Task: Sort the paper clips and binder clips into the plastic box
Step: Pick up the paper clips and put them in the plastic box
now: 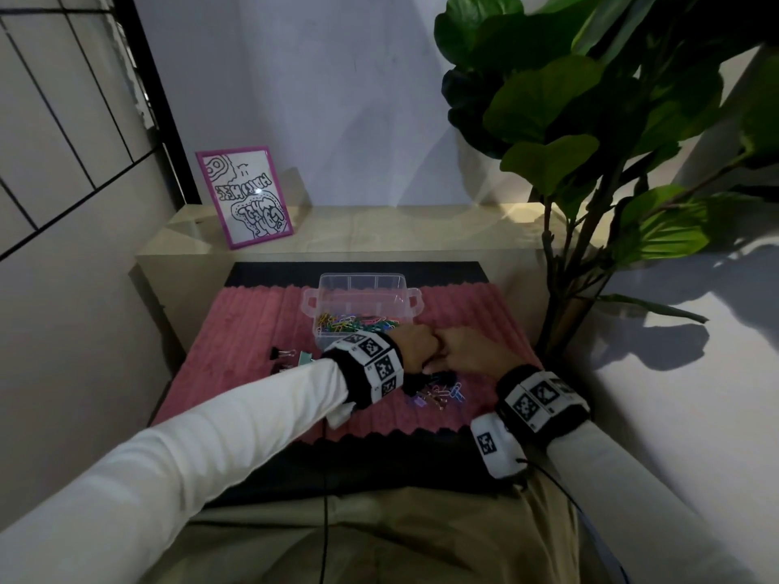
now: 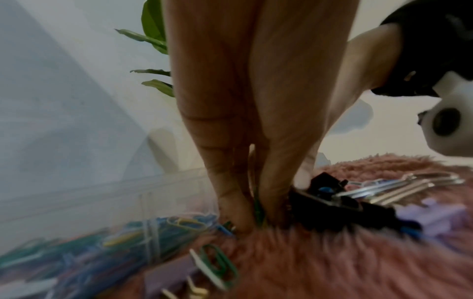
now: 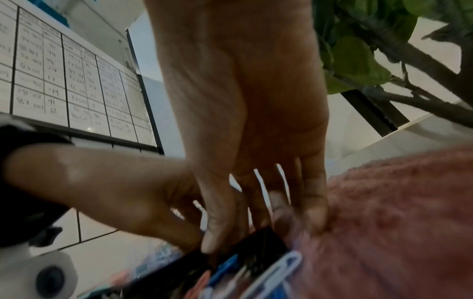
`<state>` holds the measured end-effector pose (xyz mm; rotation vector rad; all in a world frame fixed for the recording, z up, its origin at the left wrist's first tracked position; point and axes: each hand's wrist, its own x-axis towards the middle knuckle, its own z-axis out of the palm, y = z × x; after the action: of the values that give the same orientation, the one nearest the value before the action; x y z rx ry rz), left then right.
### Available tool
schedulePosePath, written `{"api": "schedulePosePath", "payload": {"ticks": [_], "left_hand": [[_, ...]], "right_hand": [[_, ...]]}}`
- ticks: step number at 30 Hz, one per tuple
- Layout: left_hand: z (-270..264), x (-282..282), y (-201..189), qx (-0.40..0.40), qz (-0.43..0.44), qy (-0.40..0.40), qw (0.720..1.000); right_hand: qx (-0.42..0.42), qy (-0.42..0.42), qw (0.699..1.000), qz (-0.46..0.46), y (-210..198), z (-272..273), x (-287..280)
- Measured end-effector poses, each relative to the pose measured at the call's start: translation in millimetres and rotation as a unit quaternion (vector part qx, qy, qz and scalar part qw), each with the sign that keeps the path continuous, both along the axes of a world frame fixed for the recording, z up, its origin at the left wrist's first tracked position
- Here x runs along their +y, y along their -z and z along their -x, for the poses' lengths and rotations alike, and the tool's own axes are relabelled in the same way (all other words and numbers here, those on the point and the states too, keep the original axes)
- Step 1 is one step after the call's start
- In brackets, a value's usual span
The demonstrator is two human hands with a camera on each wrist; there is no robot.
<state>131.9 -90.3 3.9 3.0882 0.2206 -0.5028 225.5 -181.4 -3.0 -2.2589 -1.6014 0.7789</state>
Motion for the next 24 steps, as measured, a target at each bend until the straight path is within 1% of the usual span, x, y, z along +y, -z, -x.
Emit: {"api": "schedulePosePath", "payload": {"ticks": [2, 6, 7, 9, 12, 15, 17, 19, 22, 24], "left_hand": [[0.8, 0.0, -1.5, -0.019, 0.019, -0.011, 1.0], [6.6, 12.4, -8.2, -0.065, 0.106, -0.024, 0.992], [9.7, 17.0, -11.5, -0.082, 0.132, -0.038, 0.987], [16.6, 28.0, -19.2, -0.117, 0.197, -0.072, 0.971], [27.4, 48.8, -29.4, -0.158, 0.259, -0.098, 0.948], [38.8, 68.7, -38.9, -0.196, 0.326, -0.138, 0.914], [46.1, 82.5, -42.6, -0.216, 0.321, -0.157, 0.909], [52.3, 94.6, -42.9, -0.222, 0.29, -0.17, 0.915], [57.8, 105.7, -38.7, -0.193, 0.242, -0.18, 0.934], [61.1, 109.4, -36.5, -0.168, 0.226, -0.18, 0.942]], "right_hand": [[0.02, 0.003, 1.0, -0.013, -0.1, 2.9, 0.0], [0.012, 0.0, 1.0, 0.024, -5.7, -0.7, -0.3], [0.02, 0.005, 0.999, 0.026, -5.3, -1.8, -0.1], [0.033, 0.015, 0.999, 0.028, -4.4, -2.1, 0.1], [0.034, 0.011, 0.999, 0.018, -5.0, -0.2, 1.6], [0.017, -0.008, 1.0, -0.005, -4.8, 3.8, 3.9], [-0.011, -0.029, 0.999, -0.014, -2.7, 6.7, 6.1], [-0.028, -0.044, 0.999, -0.014, -1.8, 8.3, 8.8], [-0.01, -0.041, 0.999, -0.018, -0.4, 4.9, 11.2], [0.015, -0.034, 0.999, -0.028, -0.1, 0.8, 11.9]]}}
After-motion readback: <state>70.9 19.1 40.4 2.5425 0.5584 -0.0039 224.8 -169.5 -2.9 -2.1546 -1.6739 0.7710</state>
